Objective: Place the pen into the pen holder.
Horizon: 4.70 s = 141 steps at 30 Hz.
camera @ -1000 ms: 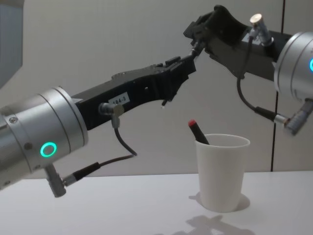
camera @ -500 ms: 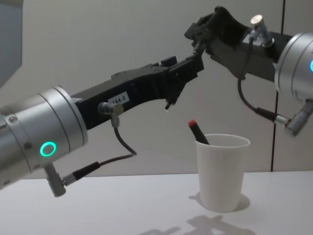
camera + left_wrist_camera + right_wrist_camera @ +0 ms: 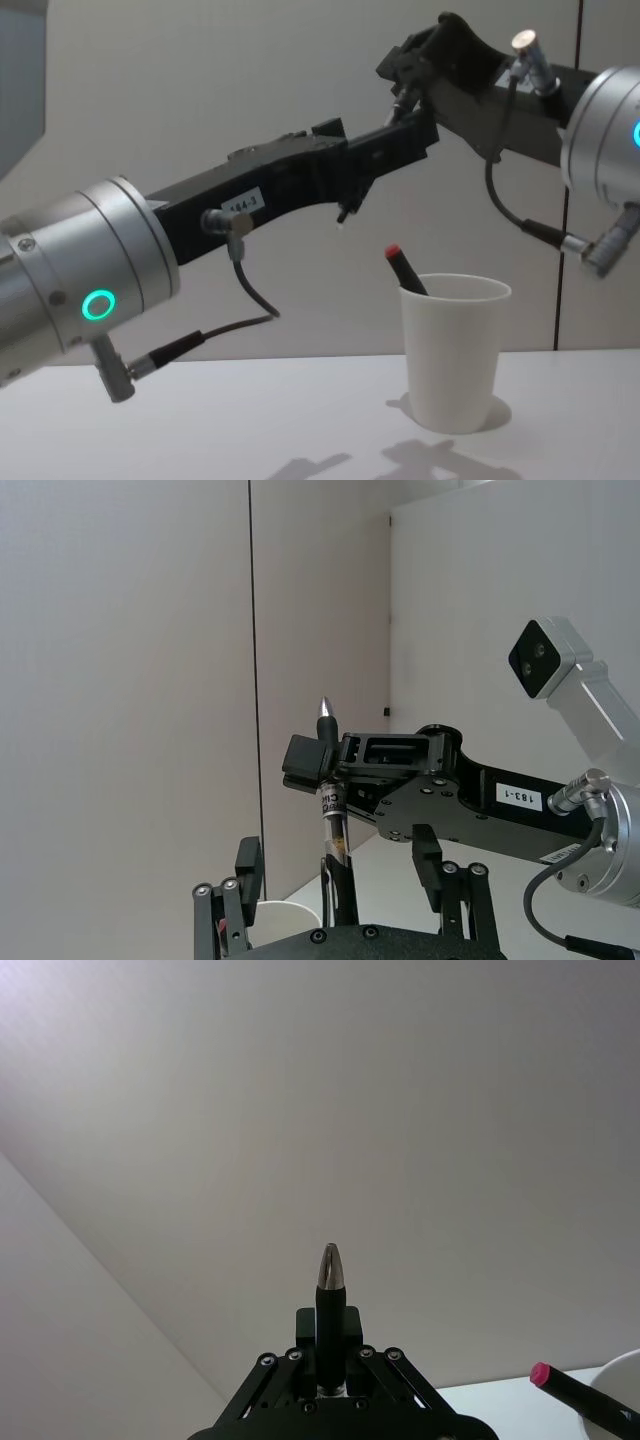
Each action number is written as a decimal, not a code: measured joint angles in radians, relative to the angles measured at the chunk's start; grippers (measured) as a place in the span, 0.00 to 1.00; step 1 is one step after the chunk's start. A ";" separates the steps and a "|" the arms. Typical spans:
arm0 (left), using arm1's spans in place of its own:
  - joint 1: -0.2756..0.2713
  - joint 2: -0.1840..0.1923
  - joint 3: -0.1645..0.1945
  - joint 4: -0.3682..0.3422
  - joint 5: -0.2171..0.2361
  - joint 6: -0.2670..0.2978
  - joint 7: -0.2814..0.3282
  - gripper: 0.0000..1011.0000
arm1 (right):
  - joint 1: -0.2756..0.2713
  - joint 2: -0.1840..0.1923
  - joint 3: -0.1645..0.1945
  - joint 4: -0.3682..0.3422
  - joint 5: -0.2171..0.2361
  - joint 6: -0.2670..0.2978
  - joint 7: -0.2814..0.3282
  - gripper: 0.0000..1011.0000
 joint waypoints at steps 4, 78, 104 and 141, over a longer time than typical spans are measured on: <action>0.000 0.000 0.000 0.000 0.000 0.000 0.000 0.99 | 0.000 0.000 0.000 0.000 0.000 0.000 0.000 0.13; 0.000 0.000 0.000 0.000 0.000 0.000 0.000 0.99 | 0.202 -0.005 0.030 0.326 -0.428 -0.192 -0.013 0.13; 0.000 0.000 0.000 0.000 0.000 0.000 0.000 0.99 | 0.229 -0.033 -0.011 0.461 -0.725 -0.278 -0.060 0.13; 0.000 0.000 0.000 0.000 0.000 0.000 0.000 0.99 | 0.219 -0.040 -0.021 0.485 -0.774 -0.288 -0.075 0.99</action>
